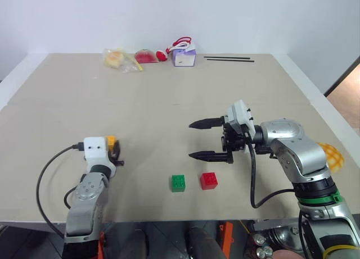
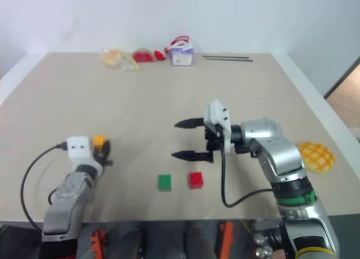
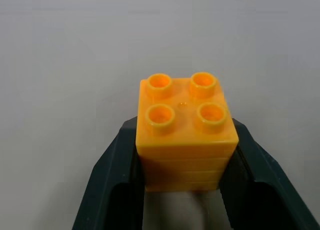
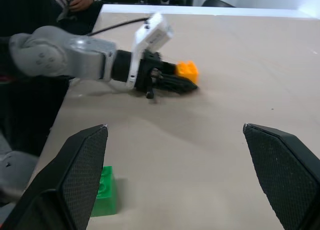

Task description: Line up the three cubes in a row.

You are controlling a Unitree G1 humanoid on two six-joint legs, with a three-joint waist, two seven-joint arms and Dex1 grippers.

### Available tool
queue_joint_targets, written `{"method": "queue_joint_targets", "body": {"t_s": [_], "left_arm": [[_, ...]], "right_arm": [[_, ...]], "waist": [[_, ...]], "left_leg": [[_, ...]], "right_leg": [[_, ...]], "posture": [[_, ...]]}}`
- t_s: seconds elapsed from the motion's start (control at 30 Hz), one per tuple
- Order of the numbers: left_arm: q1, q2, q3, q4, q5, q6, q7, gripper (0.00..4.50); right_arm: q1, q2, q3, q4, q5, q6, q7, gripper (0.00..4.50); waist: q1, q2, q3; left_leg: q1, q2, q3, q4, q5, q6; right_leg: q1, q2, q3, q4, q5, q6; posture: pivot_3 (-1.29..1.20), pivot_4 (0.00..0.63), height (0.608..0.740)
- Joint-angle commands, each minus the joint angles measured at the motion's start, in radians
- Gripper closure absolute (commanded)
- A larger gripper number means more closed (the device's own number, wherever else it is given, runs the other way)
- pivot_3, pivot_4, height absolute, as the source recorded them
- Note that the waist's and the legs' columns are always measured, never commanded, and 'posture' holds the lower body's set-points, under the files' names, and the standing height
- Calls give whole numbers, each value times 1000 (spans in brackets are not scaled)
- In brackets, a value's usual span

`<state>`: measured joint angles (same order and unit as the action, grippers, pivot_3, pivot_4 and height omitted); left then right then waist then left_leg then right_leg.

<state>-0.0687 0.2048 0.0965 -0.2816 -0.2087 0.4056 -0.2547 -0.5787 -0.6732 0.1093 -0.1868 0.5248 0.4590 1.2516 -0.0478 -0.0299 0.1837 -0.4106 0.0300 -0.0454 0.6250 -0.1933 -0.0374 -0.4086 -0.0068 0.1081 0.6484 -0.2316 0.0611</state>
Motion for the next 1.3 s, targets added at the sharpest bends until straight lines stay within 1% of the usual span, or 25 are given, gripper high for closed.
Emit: {"method": "queue_joint_targets", "body": {"t_s": [0.03,0.13,0.23,0.33,0.43,0.57,0.7,1.0,1.3], "left_arm": [[-6,154,-86,-10,-99,-79,-366,3151],[-12,283,-124,25,-165,-136,-616,3151],[-41,383,-172,97,-167,-219,-819,3151],[-95,412,-195,166,-177,-248,-925,3151],[-168,405,-224,242,-153,-293,-988,3151],[-205,396,-255,306,-150,-323,-1053,3151],[-195,411,-268,315,-146,-353,-1102,3151],[-143,462,-234,271,-183,-337,-1131,3151],[-124,487,-211,310,-175,-355,-1132,3151]], "right_arm": [[22,-58,-67,-103,84,43,41,0],[70,-103,-76,-150,95,42,60,0],[111,-125,-88,-179,100,43,46,0],[138,-128,-102,-202,102,50,12,0],[172,-132,-114,-238,104,62,-23,0],[221,-146,-128,-283,107,75,-56,0],[259,-156,-150,-316,121,87,-92,0],[282,-157,-151,-324,124,80,-111,0],[269,-152,-129,-302,118,70,-94,0]], "waist": [[0,0,0],[0,0,0],[-1,0,0],[0,0,0],[0,0,0],[1,0,0],[-1,0,0],[0,0,0],[0,0,0]], "left_leg": [[0,0,0,-1,0,0],[0,0,0,-4,0,-1],[1,1,0,-5,-1,-2],[1,1,0,-5,-1,-2],[0,1,0,-4,-1,-2],[0,1,0,-4,-1,-2],[-1,1,0,-5,-2,-1],[0,2,0,-4,-2,-1],[0,2,0,-4,-2,-1]], "right_leg": [[0,0,0,0,0,0],[-1,0,-1,0,-3,-2],[-2,0,-1,0,-4,-3],[-2,0,-2,0,-4,-3],[-2,-1,-2,0,-4,-3],[-1,-1,-2,0,-4,-2],[-2,0,-2,0,-5,-2],[-1,-1,-2,0,-5,-2],[-1,0,-2,0,-5,-2]], "posture": [[0,150,740],[0,150,740],[0,150,740],[0,150,740],[0,150,740],[0,150,740],[0,150,740],[0,150,740],[0,150,740]]}}
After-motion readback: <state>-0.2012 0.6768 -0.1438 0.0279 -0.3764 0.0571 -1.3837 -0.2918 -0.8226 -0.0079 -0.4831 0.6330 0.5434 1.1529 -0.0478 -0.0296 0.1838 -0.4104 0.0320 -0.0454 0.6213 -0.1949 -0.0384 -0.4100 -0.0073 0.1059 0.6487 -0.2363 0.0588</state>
